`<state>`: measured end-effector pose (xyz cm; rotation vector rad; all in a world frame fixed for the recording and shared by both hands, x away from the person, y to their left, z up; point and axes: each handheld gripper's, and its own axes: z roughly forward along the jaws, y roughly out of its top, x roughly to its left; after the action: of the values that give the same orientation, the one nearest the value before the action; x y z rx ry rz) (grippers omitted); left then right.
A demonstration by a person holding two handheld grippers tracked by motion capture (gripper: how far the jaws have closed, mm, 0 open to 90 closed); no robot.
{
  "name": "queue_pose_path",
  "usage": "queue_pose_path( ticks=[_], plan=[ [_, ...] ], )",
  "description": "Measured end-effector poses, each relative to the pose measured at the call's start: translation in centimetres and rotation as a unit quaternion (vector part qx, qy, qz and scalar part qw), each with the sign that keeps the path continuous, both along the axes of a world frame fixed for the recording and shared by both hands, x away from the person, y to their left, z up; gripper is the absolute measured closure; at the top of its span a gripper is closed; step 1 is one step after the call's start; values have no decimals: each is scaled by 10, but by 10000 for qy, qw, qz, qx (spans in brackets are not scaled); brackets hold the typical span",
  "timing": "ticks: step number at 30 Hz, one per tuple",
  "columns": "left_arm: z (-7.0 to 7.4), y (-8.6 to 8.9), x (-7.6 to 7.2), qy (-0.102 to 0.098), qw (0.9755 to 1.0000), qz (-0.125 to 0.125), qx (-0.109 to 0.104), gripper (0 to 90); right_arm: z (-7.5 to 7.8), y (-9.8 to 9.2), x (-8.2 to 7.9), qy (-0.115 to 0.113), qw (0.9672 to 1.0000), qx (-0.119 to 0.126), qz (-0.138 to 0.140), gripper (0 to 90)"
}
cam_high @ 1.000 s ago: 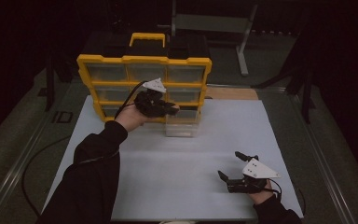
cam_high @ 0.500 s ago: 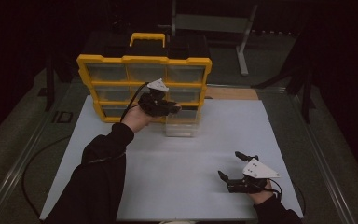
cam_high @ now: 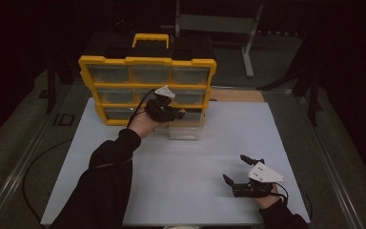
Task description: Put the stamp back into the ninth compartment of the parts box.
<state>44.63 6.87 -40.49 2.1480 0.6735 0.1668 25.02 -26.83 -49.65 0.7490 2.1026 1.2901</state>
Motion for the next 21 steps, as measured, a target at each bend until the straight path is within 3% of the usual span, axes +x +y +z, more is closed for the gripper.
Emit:
queue_pose_path(
  ticks=[13,21],
  plan=[
    [-15,-5,4,196,9996,136,180,758,0,0,0,-27,10000,-14,16,86],
    [-20,-7,6,307,9981,312,442,753,0,0,0,-9,10000,-8,15,86]
  ],
)
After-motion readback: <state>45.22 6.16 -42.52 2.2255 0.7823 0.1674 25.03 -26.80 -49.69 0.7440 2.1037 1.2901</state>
